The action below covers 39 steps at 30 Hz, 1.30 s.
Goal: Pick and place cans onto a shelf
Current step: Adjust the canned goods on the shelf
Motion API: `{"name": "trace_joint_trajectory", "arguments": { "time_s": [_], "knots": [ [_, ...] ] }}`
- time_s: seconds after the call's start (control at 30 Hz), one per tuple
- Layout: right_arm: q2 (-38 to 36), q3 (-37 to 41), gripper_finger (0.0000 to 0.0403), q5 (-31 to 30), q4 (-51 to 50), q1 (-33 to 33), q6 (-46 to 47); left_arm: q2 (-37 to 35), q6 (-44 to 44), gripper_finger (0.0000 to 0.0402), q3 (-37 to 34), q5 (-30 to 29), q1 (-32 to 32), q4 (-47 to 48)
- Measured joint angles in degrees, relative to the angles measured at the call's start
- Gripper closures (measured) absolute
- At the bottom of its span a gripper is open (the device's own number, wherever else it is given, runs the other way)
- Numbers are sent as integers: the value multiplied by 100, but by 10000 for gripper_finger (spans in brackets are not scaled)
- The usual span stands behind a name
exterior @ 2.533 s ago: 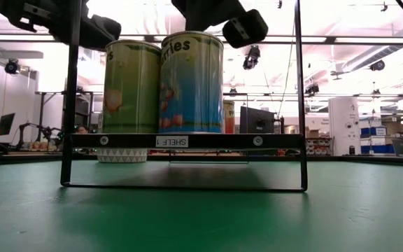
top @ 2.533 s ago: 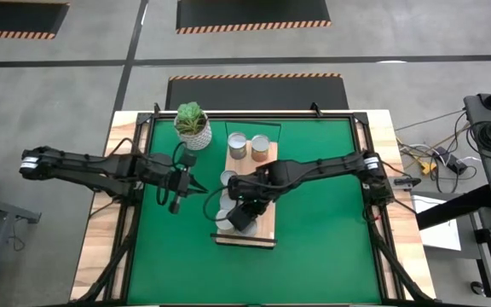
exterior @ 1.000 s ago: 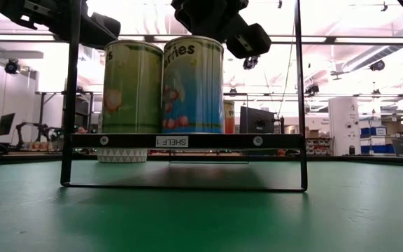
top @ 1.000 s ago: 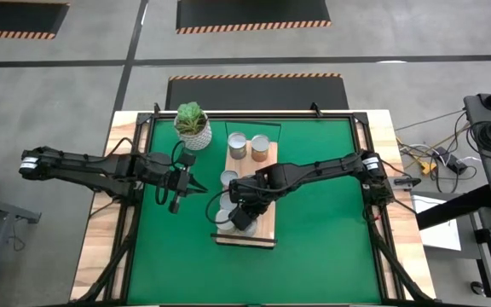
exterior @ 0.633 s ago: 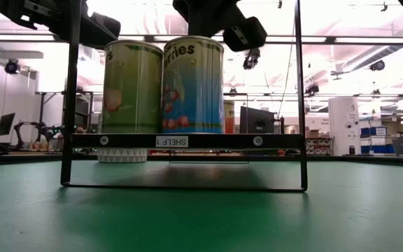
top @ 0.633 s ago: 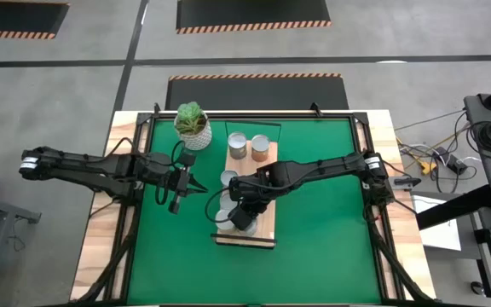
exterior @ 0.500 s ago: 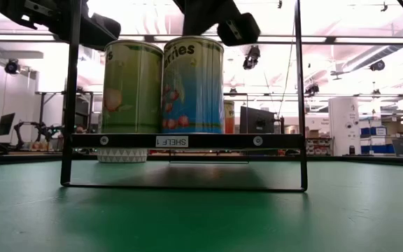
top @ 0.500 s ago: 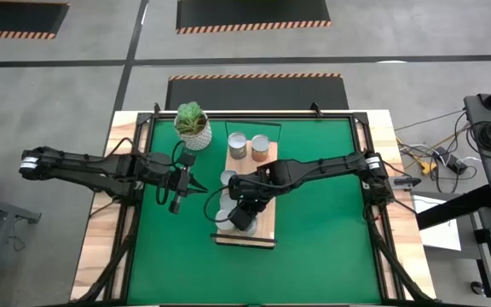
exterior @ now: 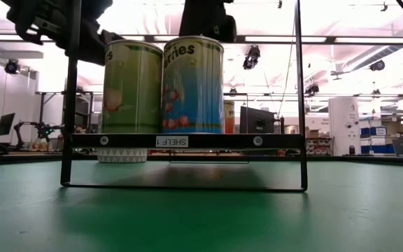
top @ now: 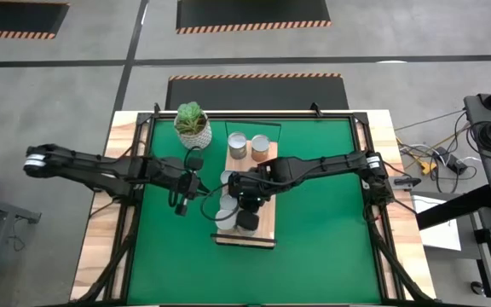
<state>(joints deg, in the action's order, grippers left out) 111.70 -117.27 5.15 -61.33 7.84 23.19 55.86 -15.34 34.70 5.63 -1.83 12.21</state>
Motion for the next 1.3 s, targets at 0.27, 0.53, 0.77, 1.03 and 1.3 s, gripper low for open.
{"name": "trace_joint_trajectory", "arguments": {
  "time_s": [0.27,0.53,0.77,1.03,1.3],
  "knots": [
    [-99,2,392,-124,-52,2,-1060,410,-174,402,80,-1,0,-254],
    [-188,138,392,-537,-18,0,-1763,660,-255,402,127,-2,0,-889],
    [-349,675,392,-534,281,-2,-1878,1015,-36,402,126,-1,0,-1157],
    [-356,1304,392,-512,672,-2,-1801,1536,33,402,213,-1,0,-1319],
    [-356,1363,392,-89,766,4,-1766,1717,310,402,278,507,0,-1286]
  ]
}}
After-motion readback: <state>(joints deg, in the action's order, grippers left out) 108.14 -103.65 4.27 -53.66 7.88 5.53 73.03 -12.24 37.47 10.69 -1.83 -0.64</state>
